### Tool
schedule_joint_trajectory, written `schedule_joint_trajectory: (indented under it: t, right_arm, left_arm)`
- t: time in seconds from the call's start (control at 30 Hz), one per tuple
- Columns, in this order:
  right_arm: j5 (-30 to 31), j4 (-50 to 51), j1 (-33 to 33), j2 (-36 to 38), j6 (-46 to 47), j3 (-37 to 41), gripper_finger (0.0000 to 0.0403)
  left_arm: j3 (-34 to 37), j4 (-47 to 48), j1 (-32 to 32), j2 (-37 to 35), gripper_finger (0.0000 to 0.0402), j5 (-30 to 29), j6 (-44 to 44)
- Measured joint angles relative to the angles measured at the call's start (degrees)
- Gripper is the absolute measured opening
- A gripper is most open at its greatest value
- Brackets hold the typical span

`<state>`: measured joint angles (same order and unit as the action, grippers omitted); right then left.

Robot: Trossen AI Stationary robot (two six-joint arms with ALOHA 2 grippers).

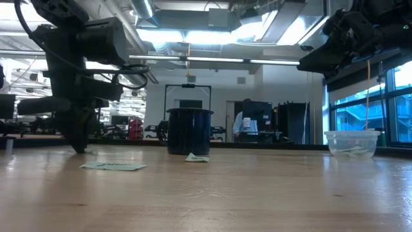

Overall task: Pick and place Stevia / Truvia into bins
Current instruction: Put the stevia packet into the square transparent container

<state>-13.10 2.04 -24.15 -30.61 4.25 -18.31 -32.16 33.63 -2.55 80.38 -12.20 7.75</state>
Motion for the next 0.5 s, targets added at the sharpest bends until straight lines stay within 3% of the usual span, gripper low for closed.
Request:
schedule_joint_trajectory:
  t: [0.3,0.5]
  right_arm:
    - [0.00,0.00,0.01,0.00,0.00,0.00,0.0122]
    - [0.00,0.02,0.01,-0.02,0.04,0.00,0.0122]
  left_arm:
    - [-6.99,6.63,-2.12,-6.44,0.0003,1.26,2.07]
    - [-11.45,7.55,-6.05,-14.04,0.0004,9.62,10.82]
